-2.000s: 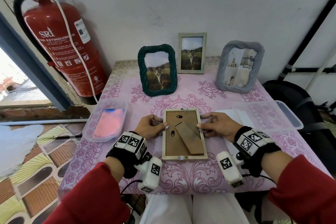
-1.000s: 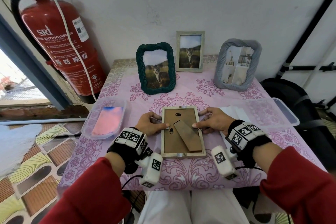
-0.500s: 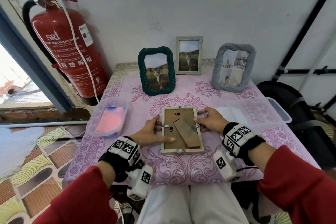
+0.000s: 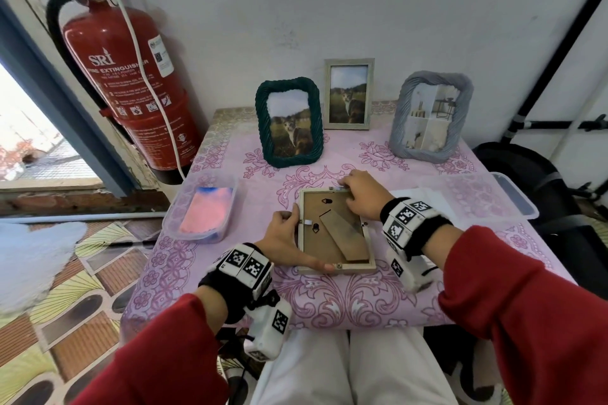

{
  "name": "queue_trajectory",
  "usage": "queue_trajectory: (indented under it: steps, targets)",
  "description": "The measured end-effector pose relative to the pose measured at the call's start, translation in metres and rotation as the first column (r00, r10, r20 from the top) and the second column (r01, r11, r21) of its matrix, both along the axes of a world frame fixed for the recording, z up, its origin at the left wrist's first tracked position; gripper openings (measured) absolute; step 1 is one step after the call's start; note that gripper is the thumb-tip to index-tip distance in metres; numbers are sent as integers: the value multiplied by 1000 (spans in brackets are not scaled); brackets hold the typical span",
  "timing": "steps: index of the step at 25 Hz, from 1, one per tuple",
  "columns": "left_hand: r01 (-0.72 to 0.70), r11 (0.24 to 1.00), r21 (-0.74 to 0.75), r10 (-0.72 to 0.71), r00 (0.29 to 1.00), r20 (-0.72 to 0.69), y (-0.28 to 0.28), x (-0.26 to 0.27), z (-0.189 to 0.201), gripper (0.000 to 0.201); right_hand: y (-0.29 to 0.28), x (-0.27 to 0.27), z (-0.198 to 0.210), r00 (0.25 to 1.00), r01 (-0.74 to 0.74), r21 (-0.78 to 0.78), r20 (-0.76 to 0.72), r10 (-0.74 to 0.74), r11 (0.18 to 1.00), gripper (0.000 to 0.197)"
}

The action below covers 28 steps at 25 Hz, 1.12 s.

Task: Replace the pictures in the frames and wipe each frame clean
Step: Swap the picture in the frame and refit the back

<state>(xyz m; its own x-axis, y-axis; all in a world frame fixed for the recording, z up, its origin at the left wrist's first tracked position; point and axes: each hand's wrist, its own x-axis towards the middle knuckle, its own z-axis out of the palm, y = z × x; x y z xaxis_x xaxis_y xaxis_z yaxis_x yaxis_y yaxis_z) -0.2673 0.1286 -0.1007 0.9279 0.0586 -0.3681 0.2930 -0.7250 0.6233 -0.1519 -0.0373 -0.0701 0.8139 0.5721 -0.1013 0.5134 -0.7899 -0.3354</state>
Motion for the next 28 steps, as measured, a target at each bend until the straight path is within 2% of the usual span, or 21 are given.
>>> queue_trajectory:
  steps: [2,6,12,19,22,24,26,28]
  targets:
    - [7,1000,-12,-7,1000,-12,1,0,0,156,0,-1,-4,999,-6,-35,45,7,999,34]
    - [-1,1000,-17,1,1000,-6,2,0,-2,157,1,-5,-4,993,-29,-107,115,42,994,38]
    - [5,1000,-10,-5,1000,-5,2,1,-5,155,2,-7,0,987,-73,-197,128,100,978,34]
    - [10,1000,-9,-10,1000,-9,2,1,-3,156,-2,-6,-3,990,-91,-132,94,104,987,34]
    - [1,1000,-9,-1,1000,-4,1,0,-5,149,-6,-3,-1,993,-97,-98,51,102,990,43]
    - [-7,1000,-18,7,1000,-4,2,0,-5,147,-9,-3,2,999,-48,-19,10,49,999,49]
    - [-8,1000,-26,8,1000,-7,3,0,-5,145,-11,-4,3,1000,-22,20,7,22,1000,48]
    - [-5,1000,-26,5,1000,-7,3,0,-5,143,-9,-4,3,999,-38,-7,20,38,999,45]
